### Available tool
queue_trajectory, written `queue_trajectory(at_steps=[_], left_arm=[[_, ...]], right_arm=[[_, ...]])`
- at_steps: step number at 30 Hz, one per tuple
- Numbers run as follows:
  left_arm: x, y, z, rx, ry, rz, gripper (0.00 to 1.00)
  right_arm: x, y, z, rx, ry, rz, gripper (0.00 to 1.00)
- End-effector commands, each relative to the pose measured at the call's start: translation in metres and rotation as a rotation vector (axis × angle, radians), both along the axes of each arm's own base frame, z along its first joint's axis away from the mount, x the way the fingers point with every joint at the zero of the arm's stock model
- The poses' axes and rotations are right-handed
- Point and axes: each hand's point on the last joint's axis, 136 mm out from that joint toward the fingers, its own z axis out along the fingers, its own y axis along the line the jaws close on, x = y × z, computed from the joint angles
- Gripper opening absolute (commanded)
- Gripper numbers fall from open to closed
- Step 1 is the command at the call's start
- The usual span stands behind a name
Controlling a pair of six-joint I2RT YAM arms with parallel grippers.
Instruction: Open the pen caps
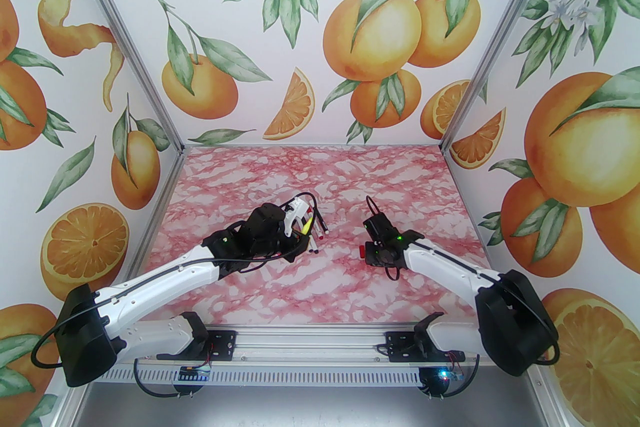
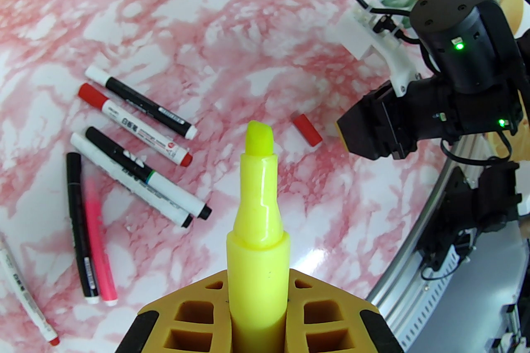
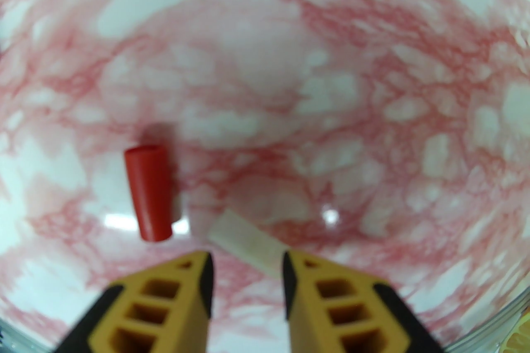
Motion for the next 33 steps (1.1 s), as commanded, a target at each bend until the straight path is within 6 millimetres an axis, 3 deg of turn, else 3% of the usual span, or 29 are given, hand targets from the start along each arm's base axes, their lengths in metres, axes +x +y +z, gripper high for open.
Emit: queue_trajectory(at_steps=[1,12,22,27,33], left_arm=[[0.002,0.0,0.002,-0.009,0.0,0.006,0.04],[0.004,-0.004,0.0,0.0,0.011,-0.002,0.05],[0.005,-0.004,0.0,-0.003,0.01,0.006,0.05],[0.006,-0.002,-0.001,0.004,0.009,0.017,0.05],[0.008,0.002,-0.005,0.014,0.01,0.042,0.05]], right_arm=[[0.007,0.005,-0.003,0.017,0.016,0.025,0.33],[0.007,0.011,-0.011,0.044,0.036,0.027,0.27],[0.026,0.015,-0.007,0.05,-0.026,-0.001,0.21],[0.036,0.019,-0.005,0.051,-0.036,0.004,0.21],[0.037,0.02,-0.001,0.058,-0.042,0.007,0.29]])
